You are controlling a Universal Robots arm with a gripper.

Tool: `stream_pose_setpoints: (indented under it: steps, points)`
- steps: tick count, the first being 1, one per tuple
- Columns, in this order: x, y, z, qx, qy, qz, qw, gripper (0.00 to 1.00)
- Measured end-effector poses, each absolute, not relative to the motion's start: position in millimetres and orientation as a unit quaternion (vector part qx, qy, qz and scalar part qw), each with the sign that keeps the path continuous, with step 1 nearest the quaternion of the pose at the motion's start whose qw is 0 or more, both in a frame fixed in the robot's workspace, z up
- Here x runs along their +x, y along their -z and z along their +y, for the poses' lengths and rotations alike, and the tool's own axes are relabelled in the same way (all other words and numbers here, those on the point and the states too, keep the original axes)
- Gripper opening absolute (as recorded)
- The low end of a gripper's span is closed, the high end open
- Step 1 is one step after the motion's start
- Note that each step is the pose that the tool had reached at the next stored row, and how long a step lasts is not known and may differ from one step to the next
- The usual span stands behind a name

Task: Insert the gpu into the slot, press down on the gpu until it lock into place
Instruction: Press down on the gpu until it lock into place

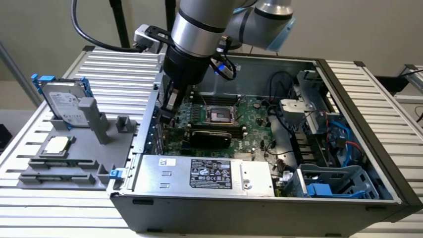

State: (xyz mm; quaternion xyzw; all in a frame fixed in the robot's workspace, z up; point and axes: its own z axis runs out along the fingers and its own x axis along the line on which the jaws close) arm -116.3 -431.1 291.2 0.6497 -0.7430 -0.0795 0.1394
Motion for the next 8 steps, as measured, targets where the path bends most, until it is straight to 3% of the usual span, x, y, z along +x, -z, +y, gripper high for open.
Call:
stream_pose_setpoints:
  steps: [8]
  points:
    - [-116.3,-291.3,-432.2,0.648,0.075,-0.744,0.143,0.11]
